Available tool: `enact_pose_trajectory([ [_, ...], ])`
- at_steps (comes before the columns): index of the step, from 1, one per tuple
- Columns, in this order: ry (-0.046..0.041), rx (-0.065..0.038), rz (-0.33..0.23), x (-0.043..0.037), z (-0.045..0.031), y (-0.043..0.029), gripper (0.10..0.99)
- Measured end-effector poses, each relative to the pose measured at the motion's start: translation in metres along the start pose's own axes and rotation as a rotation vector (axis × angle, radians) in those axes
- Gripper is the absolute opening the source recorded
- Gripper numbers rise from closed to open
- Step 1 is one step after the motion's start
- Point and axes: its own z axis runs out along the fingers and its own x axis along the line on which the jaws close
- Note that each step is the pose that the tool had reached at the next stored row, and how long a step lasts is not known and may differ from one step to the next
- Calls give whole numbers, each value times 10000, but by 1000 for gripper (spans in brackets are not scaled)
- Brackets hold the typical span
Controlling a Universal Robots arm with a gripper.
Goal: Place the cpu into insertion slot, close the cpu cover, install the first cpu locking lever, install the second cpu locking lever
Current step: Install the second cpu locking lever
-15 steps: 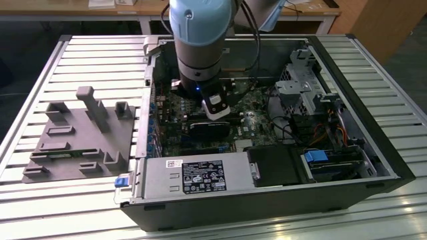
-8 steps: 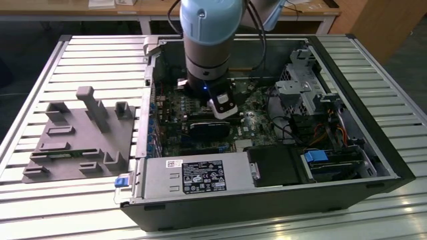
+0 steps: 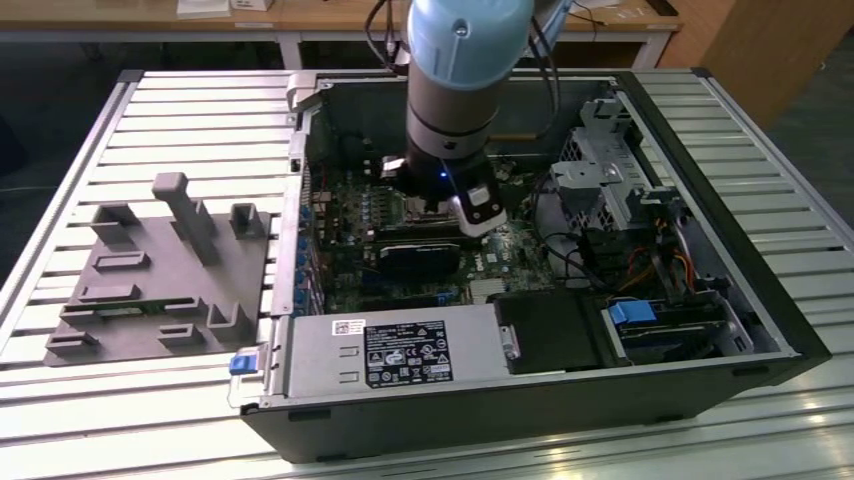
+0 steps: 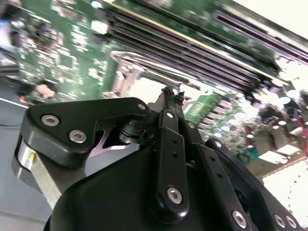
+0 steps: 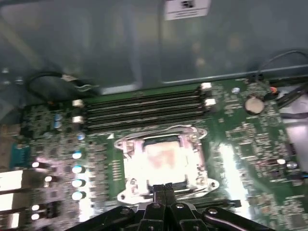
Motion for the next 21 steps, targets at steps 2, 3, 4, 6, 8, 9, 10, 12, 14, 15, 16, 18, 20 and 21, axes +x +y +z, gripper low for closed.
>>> enact_pose_trajectory([
  [2,-2,23,-3,-32,3,9,102],
  [3,-9,64,0,-32,5,16,102],
  [4,-20,143,-2,-31,9,27,102],
  [6,-72,469,-11,-27,18,53,102],
  [8,-128,822,-22,-24,25,71,102],
  [9,-156,1001,-26,-23,28,80,102],
  [10,-184,1178,-29,-20,32,91,102],
  [12,-229,1451,-36,-16,44,121,102],
  [14,-246,1566,-40,-7,62,172,102],
  [15,-249,1581,-40,-3,73,201,102],
  [16,-251,1596,-42,2,83,229,102],
  [18,-257,1634,-42,10,104,286,102],
  [20,-276,1755,-44,12,121,332,102],
  [21,-287,1825,-46,8,129,355,102],
])
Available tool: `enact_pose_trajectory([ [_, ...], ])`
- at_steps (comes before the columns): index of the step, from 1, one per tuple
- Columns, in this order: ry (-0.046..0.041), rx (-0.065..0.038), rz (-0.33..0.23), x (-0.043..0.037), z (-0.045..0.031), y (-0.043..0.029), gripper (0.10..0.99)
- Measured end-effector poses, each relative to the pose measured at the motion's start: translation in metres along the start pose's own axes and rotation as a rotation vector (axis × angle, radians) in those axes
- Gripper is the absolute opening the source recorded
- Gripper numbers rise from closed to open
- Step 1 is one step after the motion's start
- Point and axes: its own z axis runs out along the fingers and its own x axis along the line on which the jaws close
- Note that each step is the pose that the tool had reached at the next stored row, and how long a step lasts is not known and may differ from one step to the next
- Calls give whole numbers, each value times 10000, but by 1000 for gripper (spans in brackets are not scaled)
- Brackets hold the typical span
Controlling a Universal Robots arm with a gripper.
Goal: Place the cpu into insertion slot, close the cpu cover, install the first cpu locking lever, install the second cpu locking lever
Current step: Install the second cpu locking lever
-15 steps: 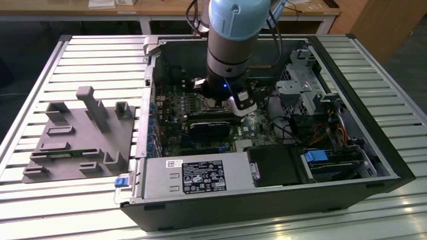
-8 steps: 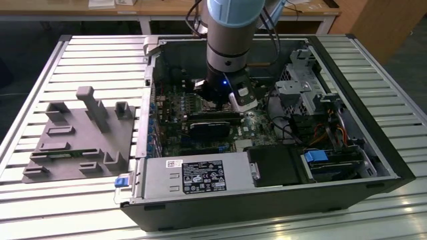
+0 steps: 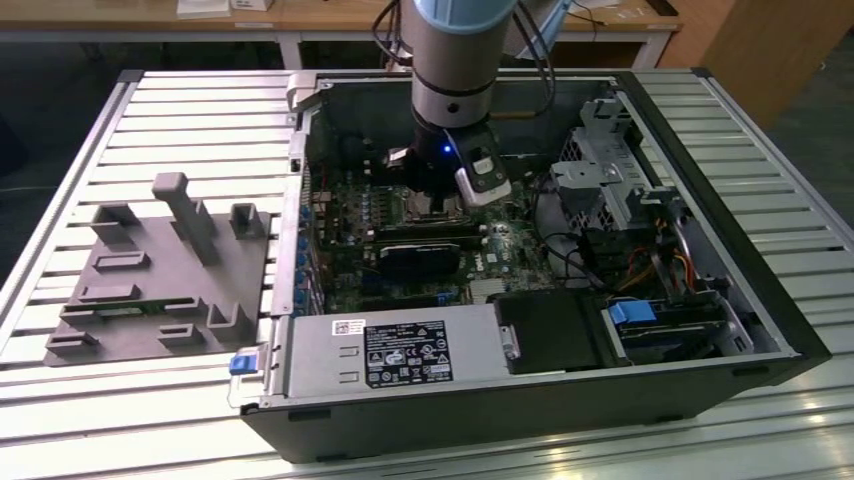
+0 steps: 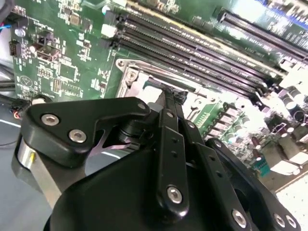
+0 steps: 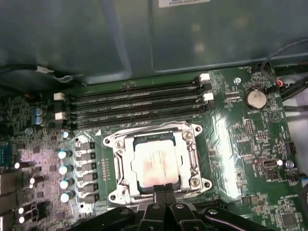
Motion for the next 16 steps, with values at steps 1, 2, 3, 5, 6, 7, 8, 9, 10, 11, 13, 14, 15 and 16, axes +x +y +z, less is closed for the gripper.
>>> enact_pose_trajectory([
  [1,-10,67,-2,-5,3,19,102],
  [2,-20,131,-4,-9,6,39,102],
  [3,-28,187,-5,-9,9,60,102],
  [5,-42,266,-8,-2,18,110,102],
  [6,-48,304,-9,2,23,137,102],
  [7,-53,338,-10,7,27,166,102],
  [8,-58,368,-10,12,32,194,102],
  [9,-61,390,-10,15,36,216,102],
  [10,-64,410,-10,17,38,228,102],
  [11,-68,433,-11,18,39,233,102],
  [13,-76,439,-35,24,39,234,102],
  [14,-97,437,-52,30,38,233,102],
  [15,-135,431,-67,37,38,232,102],
  [16,-193,421,-82,46,38,231,102],
])
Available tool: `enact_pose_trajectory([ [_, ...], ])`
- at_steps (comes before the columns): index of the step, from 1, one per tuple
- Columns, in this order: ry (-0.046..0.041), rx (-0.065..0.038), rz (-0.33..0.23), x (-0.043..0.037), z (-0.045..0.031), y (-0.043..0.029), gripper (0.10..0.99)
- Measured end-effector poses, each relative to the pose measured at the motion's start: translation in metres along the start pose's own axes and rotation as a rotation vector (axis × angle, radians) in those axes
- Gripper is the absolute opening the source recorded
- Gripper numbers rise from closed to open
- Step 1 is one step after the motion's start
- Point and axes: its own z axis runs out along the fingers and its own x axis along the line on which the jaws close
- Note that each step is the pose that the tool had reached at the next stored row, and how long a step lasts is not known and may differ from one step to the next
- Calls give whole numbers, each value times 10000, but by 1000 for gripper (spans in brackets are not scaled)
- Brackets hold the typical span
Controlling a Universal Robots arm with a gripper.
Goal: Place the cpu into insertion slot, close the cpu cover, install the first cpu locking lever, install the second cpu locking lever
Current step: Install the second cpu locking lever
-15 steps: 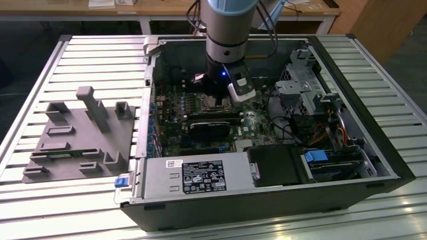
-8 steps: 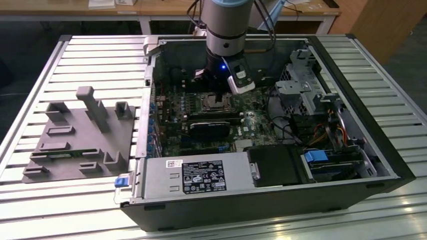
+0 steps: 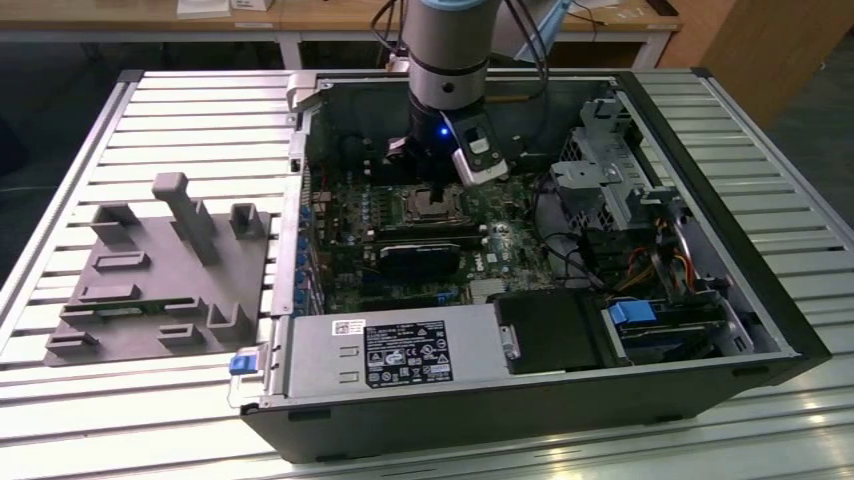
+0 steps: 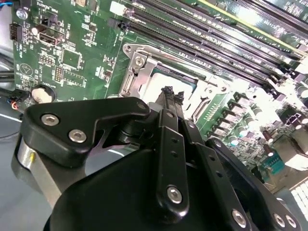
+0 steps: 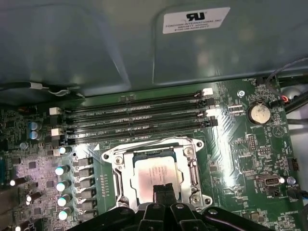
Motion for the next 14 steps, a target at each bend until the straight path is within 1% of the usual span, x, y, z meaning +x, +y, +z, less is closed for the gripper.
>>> enact_pose_trajectory([
  [2,-168,-26,-30,20,0,-3,102],
  [3,-232,-36,-45,30,-1,-4,102],
  [4,-269,-43,-54,39,-1,-6,102],
  [14,-282,-43,-58,48,-4,-6,102],
])
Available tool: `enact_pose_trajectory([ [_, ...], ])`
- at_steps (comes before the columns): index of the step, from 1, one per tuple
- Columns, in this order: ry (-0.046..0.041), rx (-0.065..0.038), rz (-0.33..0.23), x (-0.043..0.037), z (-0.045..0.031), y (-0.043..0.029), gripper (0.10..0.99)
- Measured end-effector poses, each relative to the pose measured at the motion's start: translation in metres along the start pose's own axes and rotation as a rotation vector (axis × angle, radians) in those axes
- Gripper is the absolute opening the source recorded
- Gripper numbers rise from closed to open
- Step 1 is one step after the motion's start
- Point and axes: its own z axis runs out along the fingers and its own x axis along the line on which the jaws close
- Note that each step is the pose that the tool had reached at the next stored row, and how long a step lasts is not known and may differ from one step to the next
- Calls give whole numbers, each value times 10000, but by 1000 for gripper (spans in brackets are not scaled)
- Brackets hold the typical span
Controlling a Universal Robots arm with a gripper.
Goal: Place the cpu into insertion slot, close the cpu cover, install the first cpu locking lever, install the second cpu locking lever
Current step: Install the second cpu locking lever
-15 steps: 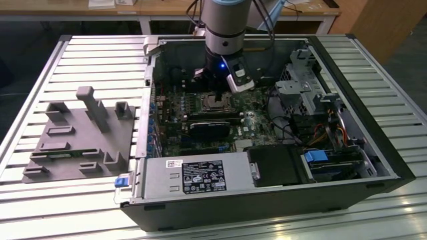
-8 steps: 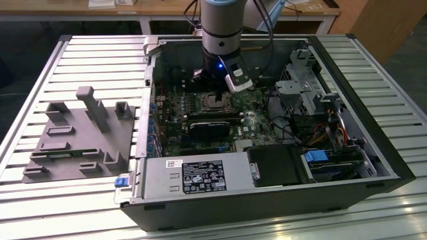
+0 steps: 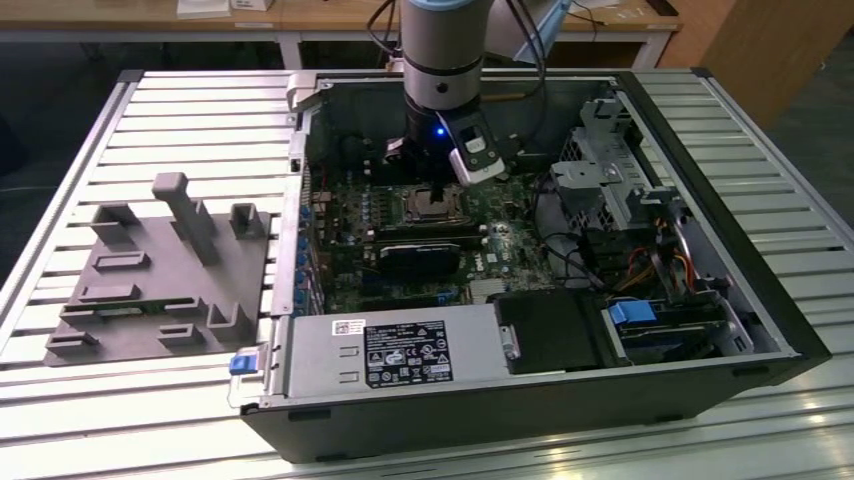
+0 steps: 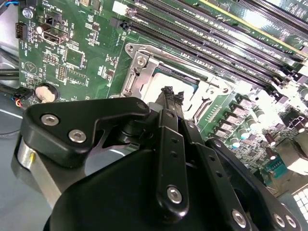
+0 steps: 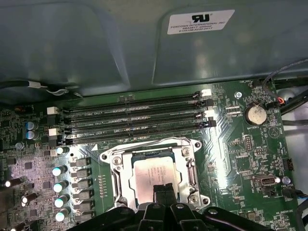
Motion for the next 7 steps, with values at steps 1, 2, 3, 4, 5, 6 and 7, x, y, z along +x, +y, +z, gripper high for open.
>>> enact_pose_trajectory([
  [1,0,0,0,0,0,0,102],
  [2,0,0,0,0,0,0,102],
  [3,0,0,0,0,0,0,102],
  [4,0,0,0,0,0,0,102],
  [5,0,1,0,0,0,0,102],
  [6,0,0,0,0,0,0,102],
  [7,-1,0,0,0,0,0,102],
])
